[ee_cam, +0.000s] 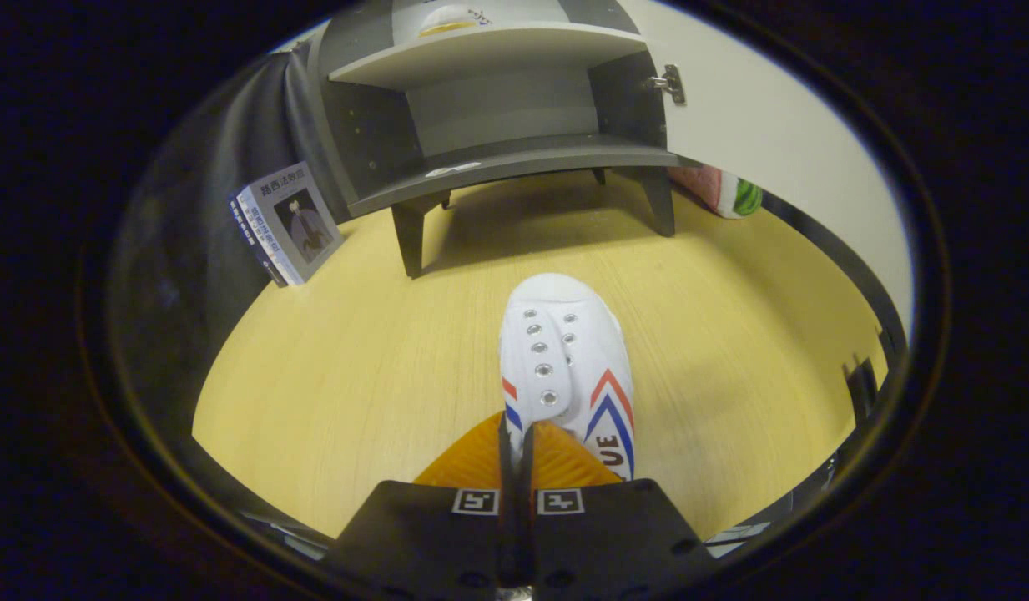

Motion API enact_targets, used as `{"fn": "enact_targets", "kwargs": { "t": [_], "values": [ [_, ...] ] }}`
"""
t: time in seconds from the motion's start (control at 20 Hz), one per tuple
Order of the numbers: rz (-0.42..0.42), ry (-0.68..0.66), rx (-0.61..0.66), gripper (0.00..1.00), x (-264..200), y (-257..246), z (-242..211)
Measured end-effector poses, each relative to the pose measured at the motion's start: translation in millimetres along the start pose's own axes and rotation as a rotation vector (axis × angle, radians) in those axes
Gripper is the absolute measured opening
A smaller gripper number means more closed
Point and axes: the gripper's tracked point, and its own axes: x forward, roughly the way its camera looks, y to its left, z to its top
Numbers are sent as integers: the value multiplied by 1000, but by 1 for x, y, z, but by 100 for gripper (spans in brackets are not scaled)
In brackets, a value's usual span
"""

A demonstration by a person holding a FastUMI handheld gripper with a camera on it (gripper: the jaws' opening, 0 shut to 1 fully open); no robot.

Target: Open the shoe cabinet door, grab the shoes and put them into the shoe cabinet, then close the shoe cabinet door.

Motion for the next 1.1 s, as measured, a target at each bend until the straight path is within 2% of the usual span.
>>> {"fn": "enact_targets", "kwargs": {
  "t": [0.6,0.85,1.1],
  "values": [
    [35,-96,-34,2,-48,-2,78],
    [67,-188,-44,2,-101,-1,156],
    [74,-311,-94,2,-161,-2,254]
  ]
}}
